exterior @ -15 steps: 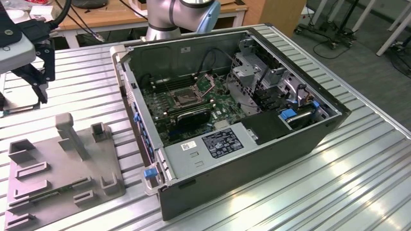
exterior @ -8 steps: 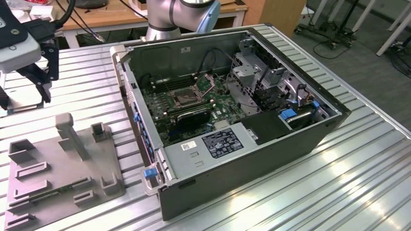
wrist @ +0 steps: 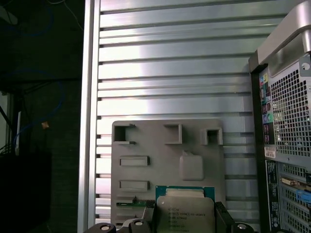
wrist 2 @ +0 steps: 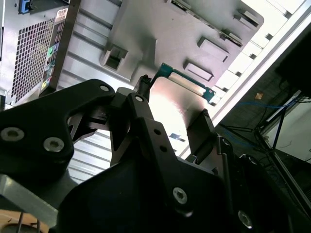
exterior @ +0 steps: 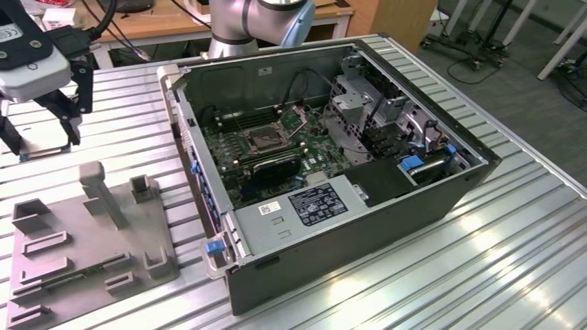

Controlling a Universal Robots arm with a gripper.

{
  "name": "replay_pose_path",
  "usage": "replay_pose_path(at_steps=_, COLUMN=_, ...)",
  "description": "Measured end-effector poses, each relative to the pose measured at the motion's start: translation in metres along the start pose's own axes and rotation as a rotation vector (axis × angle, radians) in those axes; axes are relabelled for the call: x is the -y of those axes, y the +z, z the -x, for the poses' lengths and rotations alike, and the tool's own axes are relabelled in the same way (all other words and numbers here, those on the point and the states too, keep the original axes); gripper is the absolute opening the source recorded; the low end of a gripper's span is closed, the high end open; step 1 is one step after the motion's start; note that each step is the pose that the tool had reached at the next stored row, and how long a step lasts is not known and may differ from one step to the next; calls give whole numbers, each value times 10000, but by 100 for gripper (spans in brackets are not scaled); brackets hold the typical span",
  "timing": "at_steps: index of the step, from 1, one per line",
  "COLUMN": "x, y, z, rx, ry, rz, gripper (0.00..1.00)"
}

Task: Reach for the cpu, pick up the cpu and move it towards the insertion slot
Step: 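Pick up the cpu and move it towards the insertion slot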

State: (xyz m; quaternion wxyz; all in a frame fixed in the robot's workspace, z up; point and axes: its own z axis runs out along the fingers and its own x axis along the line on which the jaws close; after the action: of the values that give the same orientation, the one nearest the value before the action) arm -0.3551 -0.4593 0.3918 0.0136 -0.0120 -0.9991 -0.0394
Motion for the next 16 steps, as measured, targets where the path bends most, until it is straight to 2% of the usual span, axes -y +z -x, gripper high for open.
replay_pose_path(at_steps=16, x=-3, y=-3, z=119, rx=-3, ry=0, rz=0, gripper=54)
